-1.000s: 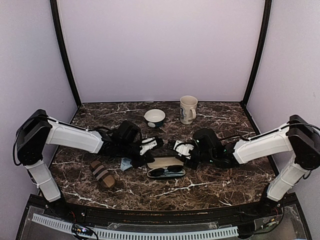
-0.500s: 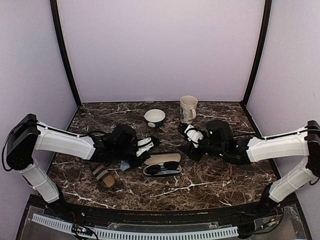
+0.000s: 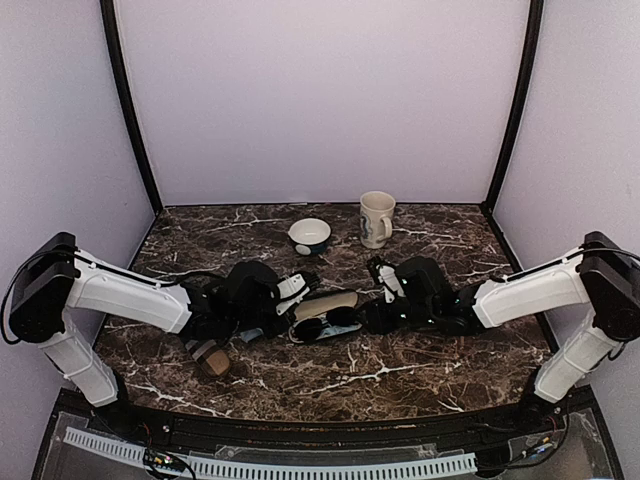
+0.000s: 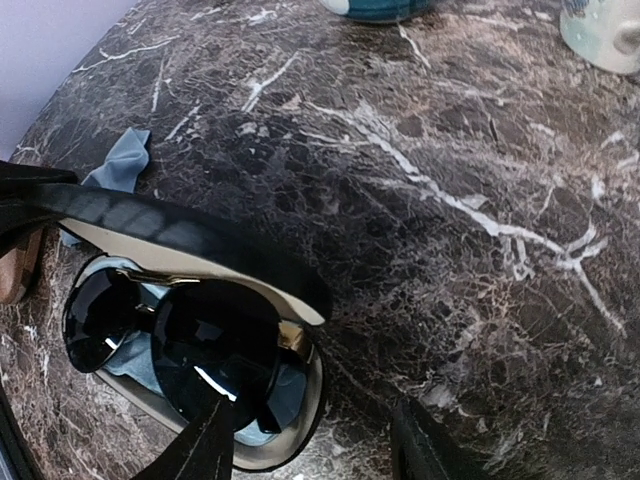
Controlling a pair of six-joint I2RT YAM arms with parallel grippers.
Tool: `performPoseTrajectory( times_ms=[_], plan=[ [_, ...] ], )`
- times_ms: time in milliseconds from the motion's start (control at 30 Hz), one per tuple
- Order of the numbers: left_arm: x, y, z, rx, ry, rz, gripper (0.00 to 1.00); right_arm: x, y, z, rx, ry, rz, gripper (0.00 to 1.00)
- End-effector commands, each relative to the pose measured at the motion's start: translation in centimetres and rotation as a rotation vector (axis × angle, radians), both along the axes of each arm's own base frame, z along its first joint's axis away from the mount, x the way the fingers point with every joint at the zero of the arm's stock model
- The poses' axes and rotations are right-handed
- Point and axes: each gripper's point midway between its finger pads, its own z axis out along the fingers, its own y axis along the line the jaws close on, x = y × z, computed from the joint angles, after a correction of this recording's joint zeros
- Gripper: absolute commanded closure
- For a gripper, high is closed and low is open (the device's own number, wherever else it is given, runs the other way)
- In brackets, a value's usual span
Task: Organize the sunglasses
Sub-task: Adjust the sunglasses in the sunglasses case.
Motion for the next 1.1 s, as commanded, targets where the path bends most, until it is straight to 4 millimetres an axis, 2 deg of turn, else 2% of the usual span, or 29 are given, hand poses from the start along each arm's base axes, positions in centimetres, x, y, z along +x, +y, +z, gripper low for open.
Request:
performPoseTrajectory(
  times_ms=[0, 33, 133, 300, 633, 1067],
  plan=[
    [0.4, -0.5, 1.4, -0.069, -0.046, 0.045, 1.0, 0.6, 0.9, 0.1, 0.119, 0.08, -0.099, 0.46],
    [0.3, -0.5, 1.3, -0.065, -0.046, 0.04, 1.0, 0.7, 1.0, -0.7, 0.11, 0.095, -0.107, 0.46],
    [0.0, -0.7, 0.9, -0.056, -0.042, 0.028, 1.0, 1.1, 1.2, -1.0, 0.111, 0.109, -0.135, 0.48],
    [-0.1, -1.0, 0.7, -0.052, -0.038, 0.018, 1.0, 1.5, 1.4, -1.3, 0.127, 0.126, -0.162, 0.5],
    [-0.3, -1.2, 0.5, -0.05, -0.036, 0.014, 1.0, 2.4, 1.0, -0.6, 0.149, 0.11, -0.197, 0.54],
    [-0.4, -1.6, 0.4, -0.06, -0.036, 0.007, 1.0, 3.2, 0.2, -2.0, 0.112, 0.122, -0.257, 0.59]
  ],
)
